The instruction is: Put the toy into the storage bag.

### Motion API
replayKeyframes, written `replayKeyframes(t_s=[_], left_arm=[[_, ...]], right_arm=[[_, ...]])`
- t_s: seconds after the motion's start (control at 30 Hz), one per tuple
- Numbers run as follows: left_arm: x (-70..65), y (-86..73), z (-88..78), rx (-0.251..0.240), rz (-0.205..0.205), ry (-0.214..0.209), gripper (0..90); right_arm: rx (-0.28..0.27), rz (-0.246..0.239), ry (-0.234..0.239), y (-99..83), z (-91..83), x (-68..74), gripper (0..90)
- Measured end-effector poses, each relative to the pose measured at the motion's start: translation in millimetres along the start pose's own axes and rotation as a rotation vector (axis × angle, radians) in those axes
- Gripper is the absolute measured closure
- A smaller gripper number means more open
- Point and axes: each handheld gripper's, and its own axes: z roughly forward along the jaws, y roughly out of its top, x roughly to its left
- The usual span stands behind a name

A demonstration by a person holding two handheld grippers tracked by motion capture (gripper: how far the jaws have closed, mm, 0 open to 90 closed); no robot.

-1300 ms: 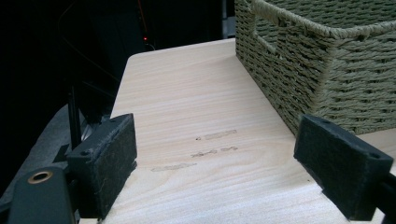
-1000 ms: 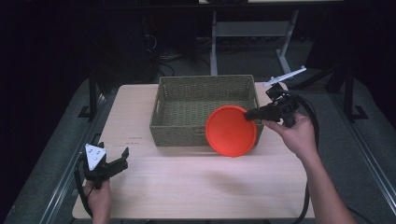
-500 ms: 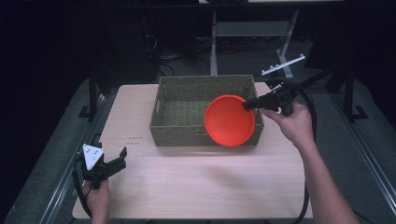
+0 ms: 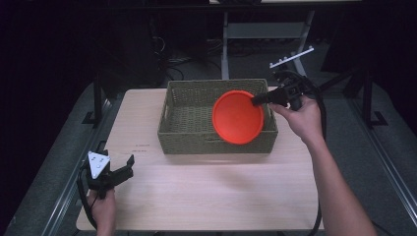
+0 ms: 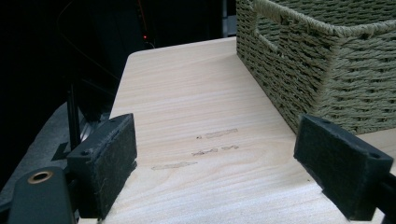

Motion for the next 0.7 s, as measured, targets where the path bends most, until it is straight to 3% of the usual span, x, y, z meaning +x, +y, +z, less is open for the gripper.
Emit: replayKeyframes(t_s=[0.7], left_arm=[[0.0,0.7,1.2,-0.002,-0.002,0.004,12.7]], right_arm=[[0.006,0.064,-0.017,20.2,16.9,-28.0,82.1]])
